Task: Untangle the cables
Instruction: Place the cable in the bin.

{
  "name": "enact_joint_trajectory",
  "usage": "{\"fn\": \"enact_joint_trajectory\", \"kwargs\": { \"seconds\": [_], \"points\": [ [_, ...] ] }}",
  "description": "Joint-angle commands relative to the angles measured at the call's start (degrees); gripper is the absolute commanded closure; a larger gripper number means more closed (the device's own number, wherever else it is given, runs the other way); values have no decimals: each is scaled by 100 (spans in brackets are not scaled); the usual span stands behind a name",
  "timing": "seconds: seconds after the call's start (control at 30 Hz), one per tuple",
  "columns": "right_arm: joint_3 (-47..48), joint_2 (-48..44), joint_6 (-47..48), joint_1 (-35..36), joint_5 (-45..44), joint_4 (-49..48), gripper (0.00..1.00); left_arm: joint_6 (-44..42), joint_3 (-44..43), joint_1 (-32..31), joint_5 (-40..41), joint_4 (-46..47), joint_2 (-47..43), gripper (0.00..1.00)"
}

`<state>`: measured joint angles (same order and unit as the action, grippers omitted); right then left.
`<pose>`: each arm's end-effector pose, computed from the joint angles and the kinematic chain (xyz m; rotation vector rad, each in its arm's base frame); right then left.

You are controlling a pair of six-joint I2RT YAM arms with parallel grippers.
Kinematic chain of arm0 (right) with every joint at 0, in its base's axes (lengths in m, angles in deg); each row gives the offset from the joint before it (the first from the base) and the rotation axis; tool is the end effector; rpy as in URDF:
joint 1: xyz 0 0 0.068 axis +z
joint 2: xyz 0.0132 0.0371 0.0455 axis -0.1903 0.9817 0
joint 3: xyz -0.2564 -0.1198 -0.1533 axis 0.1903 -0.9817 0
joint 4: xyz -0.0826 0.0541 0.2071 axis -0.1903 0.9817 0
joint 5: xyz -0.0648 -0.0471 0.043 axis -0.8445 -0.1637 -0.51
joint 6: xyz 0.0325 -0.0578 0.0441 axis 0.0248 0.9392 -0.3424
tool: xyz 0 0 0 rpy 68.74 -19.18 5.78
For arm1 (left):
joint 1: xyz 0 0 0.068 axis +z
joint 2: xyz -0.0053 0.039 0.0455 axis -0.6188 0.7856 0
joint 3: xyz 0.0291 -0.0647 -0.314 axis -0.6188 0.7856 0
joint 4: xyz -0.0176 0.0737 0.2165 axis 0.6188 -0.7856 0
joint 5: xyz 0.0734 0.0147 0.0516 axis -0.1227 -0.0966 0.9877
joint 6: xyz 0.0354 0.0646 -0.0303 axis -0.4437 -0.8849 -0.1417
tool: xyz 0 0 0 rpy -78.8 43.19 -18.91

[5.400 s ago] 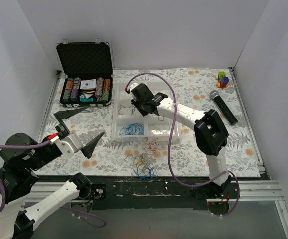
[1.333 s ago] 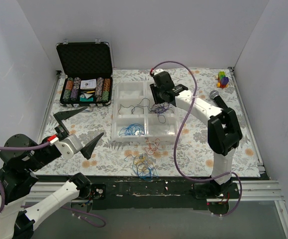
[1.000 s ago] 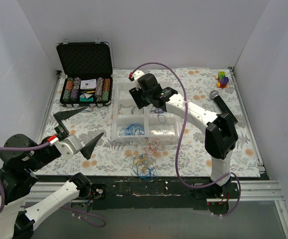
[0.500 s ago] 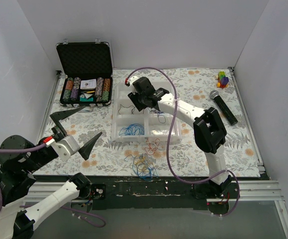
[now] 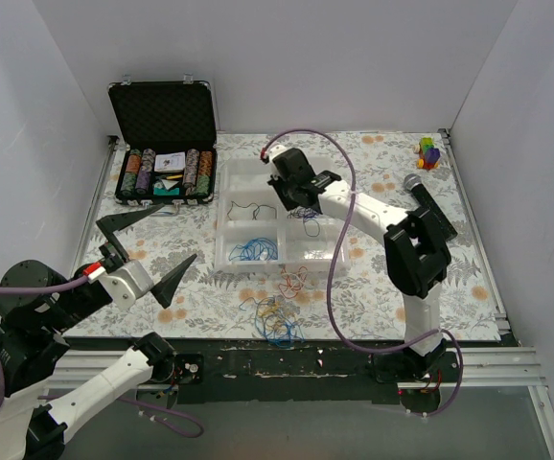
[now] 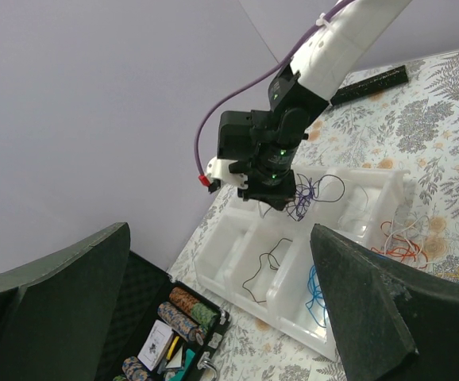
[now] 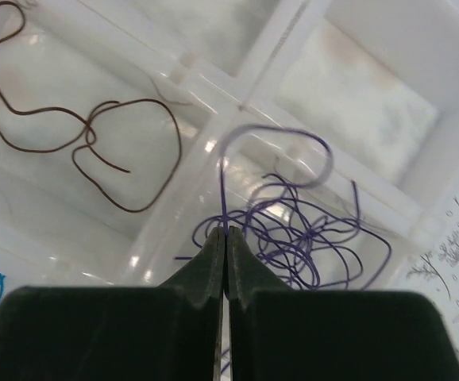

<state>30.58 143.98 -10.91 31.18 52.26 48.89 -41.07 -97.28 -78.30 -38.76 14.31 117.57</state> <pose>0.3636 0.3063 0.2884 -0.7247 2.1531 0.0874 -0.0146 -0.0093 0.4735 0.7038 1.4020 -0.7576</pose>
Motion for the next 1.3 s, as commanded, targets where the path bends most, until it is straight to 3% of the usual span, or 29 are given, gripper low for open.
{"fn": "enact_joint_trajectory", "kwargs": {
  "seconds": [0.0, 0.23, 0.57, 0.7, 0.83, 0.9, 1.13, 1.27],
  "points": [
    [-427, -713, -236, -260, -13, -414, 99, 28, 11, 9, 44, 7, 50, 2],
    [-850, -846, -290, -374, 171, -493, 99, 55, 3, 8, 44, -28, 24, 2],
    [-155, -213, -484, -462, 786, 210, 92, 55, -77, 8, 36, -10, 103, 2],
    [-51, -195, -562, -541, 944, 306, 83, 55, -76, 8, 27, -2, 103, 2],
    [169, -151, -607, -603, 1103, 509, 59, 63, -68, 8, 27, -10, 77, 2],
    [222, -256, -607, -603, 1077, 518, 51, 63, -59, 8, 27, -28, 59, 2],
    [381, -888, -712, -603, 805, 658, 46, 63, -50, 8, 9, -54, 50, 2],
    [-171, -1529, -966, -603, 717, 650, 45, 81, -41, 8, -26, -28, 50, 2]
  ]
}}
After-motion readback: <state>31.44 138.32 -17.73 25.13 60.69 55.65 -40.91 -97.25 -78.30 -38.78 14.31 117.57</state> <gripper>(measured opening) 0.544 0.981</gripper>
